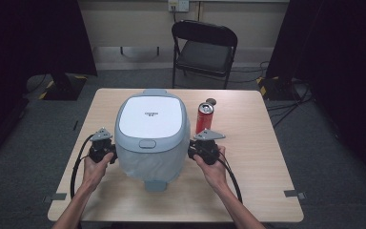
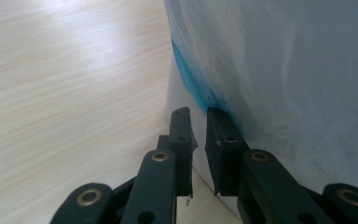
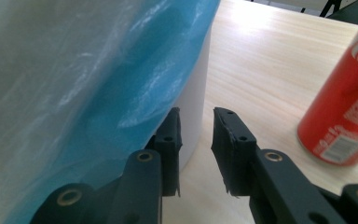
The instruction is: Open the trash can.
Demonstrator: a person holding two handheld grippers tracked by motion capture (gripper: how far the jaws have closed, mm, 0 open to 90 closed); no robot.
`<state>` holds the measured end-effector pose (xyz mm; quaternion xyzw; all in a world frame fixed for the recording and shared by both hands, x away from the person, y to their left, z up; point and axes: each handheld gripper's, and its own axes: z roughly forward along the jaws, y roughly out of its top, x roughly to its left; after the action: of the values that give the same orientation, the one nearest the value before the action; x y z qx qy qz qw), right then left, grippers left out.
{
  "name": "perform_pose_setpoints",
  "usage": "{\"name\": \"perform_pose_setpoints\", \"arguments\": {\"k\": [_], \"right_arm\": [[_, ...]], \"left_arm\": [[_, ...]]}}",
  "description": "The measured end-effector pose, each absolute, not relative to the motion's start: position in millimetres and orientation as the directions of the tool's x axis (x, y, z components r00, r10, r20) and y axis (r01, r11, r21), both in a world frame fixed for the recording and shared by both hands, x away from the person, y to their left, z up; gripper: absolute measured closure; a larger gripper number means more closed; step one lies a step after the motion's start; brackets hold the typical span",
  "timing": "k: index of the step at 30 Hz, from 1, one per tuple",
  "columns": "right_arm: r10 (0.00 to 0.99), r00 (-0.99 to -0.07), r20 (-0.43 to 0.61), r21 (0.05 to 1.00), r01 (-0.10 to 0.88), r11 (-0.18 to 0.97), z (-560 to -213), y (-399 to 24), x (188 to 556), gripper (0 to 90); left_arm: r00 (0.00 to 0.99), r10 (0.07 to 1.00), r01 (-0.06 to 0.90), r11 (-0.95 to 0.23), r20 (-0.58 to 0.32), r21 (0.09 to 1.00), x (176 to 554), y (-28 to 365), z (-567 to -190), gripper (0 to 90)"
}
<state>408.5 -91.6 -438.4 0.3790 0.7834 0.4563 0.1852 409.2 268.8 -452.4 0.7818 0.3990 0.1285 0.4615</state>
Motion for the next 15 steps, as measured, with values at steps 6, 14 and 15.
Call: {"name": "perform_pose_setpoints", "arguments": {"k": [6, 14, 15], "right_arm": [[0.748, -0.661, 0.058, 0.846, 0.431, 0.315, -436, -100, 394, 71.7], [0.77, -0.636, 0.052, 0.833, 0.453, 0.317, -434, -107, 387, 51.9], [0.772, -0.633, 0.055, 0.834, 0.454, 0.313, -435, -108, 389, 45.7]], "left_arm": [[0.669, 0.725, 0.506, -0.284, -0.164, 0.815, 398, 264, -450, 80.3], [0.661, 0.732, 0.509, -0.275, -0.166, 0.816, 393, 267, -454, 67.8], [0.655, 0.736, 0.513, -0.266, -0.172, 0.816, 394, 268, -455, 61.7]]}}
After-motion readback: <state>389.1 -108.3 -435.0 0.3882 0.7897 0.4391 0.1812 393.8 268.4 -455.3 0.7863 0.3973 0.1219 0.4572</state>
